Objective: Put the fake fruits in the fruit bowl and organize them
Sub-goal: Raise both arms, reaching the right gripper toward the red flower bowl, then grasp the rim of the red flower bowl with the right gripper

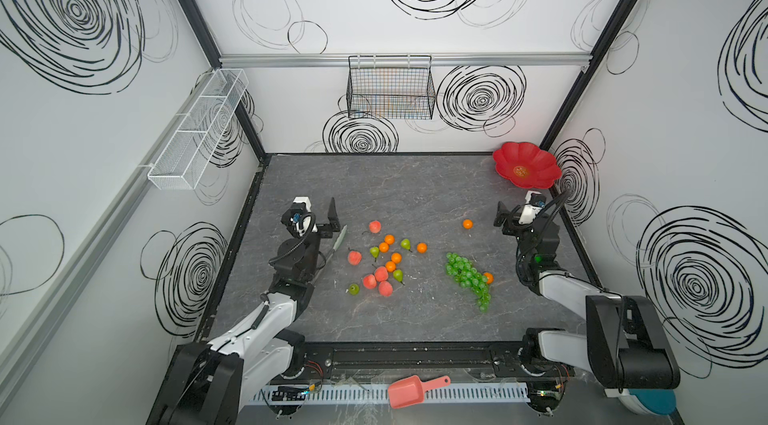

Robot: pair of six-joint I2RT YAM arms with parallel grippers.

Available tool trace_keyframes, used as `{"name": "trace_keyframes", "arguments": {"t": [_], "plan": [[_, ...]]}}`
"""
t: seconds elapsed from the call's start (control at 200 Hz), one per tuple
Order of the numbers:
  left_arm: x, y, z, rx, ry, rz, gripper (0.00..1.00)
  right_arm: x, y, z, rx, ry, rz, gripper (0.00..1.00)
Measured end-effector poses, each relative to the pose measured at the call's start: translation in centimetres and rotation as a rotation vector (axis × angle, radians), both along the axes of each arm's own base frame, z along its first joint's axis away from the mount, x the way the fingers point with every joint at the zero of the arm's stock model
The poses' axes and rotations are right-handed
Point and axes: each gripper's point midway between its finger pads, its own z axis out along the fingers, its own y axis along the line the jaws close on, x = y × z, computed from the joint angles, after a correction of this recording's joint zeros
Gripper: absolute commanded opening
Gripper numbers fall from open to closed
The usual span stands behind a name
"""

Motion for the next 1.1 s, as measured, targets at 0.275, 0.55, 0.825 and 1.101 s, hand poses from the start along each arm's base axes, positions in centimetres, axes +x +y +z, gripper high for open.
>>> {"name": "trace_keyframes", "arguments": {"t": [0.275, 0.55, 0.825, 1.101], "plan": [[1.5, 0.3, -0.1, -0.260, 0.265, 0.047, 0.96, 1.3, 1.0, 2.2, 0.219, 0.057, 0.018, 1.00], [1.0, 1.9, -3.8, -0.480, 0.498, -0.009, 0.96, 0.9, 0.0, 1.7, 0.385, 0.183, -0.054, 1.00], [-0.5, -7.9, -0.9, -0.359, 0.559, -0.287, 0.96, 6.0, -1.3, 5.7, 0.330, 0.219, -0.082, 0.85], [0.9, -16.7, 1.1, -0.309, 0.576, -0.503, 0.96, 13.1, -4.2, 3.5, 0.222, 0.360, -0.185, 0.75]]}}
